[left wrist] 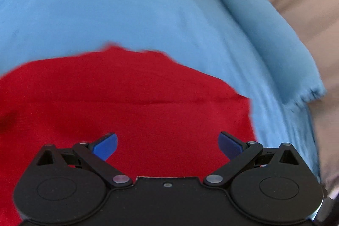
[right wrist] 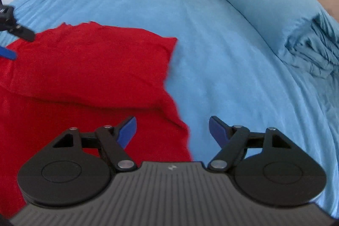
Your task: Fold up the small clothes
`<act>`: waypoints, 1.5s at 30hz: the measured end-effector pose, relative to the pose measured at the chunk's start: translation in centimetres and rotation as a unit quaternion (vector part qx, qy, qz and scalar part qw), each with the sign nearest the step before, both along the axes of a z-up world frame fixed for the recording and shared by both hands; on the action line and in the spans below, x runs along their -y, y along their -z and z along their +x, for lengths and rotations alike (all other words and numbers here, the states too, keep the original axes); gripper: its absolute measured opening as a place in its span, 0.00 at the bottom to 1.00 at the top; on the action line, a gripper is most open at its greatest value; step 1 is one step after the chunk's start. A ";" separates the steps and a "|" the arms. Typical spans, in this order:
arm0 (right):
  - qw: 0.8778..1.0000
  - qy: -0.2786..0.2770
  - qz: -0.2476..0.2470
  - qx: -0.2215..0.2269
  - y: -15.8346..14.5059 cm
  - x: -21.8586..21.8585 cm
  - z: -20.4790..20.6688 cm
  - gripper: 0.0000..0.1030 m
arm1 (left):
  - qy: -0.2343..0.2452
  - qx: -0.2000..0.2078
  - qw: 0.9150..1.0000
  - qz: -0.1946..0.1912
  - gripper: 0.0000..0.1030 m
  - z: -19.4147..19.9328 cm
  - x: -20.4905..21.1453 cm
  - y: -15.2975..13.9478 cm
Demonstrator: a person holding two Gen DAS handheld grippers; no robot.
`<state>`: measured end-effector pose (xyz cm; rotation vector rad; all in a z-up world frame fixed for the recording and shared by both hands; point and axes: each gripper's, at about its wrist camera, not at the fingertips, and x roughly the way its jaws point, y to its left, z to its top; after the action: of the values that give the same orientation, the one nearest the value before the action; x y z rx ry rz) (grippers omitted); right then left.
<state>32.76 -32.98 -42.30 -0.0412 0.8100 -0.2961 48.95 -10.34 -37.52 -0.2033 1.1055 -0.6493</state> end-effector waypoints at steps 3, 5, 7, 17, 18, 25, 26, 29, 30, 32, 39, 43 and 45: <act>1.000 -0.008 -0.004 0.005 0.5 0.5 0.2 0.76 | 0.062 0.006 0.998 -0.017 0.99 -0.2 5.9 -0.2; 1.000 -0.017 0.002 0.008 1.2 0.8 0.5 0.73 | 0.105 0.003 0.994 -0.034 0.99 0.0 9.8 -0.2; 0.999 -0.031 0.000 0.015 1.3 0.6 0.8 0.71 | 0.140 -0.001 0.989 -0.039 0.99 0.2 13.3 0.1; 0.995 -0.075 0.019 0.055 2.4 0.9 2.7 0.51 | 0.204 -0.011 0.979 -0.024 0.98 1.8 22.9 2.5; 0.995 -0.074 0.023 0.057 2.6 1.0 2.9 0.51 | 0.202 -0.014 0.979 -0.024 0.98 2.2 23.0 2.7; 0.995 -0.065 0.059 0.056 2.6 1.9 1.7 0.20 | 0.190 -0.013 0.981 -0.026 1.00 2.7 23.5 3.8; 0.994 -0.060 0.067 0.057 2.8 2.2 1.4 0.20 | 0.185 -0.012 0.982 -0.026 1.00 2.8 23.5 3.9; 0.992 -0.037 0.101 0.059 3.1 3.6 0.5 0.19 | 0.178 -0.012 0.984 -0.025 1.00 2.8 23.9 3.8; 0.992 -0.038 0.105 0.058 3.1 3.8 0.4 0.19 | 0.174 -0.016 0.984 -0.026 0.99 2.8 23.7 3.5; 0.992 -0.048 0.107 0.049 2.5 3.9 0.5 0.22 | 0.160 -0.022 0.986 -0.029 0.99 2.7 22.6 2.4; 0.987 -0.098 0.090 0.092 -0.9 2.0 1.2 0.49 | 0.053 0.037 0.998 0.026 1.00 -0.3 9.8 -1.2; 0.985 -0.114 0.098 0.085 0.9 0.8 4.0 0.48 | -0.004 0.020 0.997 0.080 1.00 -1.7 2.2 0.7; 0.988 -0.093 0.110 0.055 2.9 1.2 5.1 0.48 | -0.027 0.001 0.995 0.092 0.99 -2.2 -0.7 1.9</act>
<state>37.81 -34.21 -45.16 0.1061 0.7194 -0.0303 46.74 -9.60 -39.41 -0.0724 1.1473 -0.4965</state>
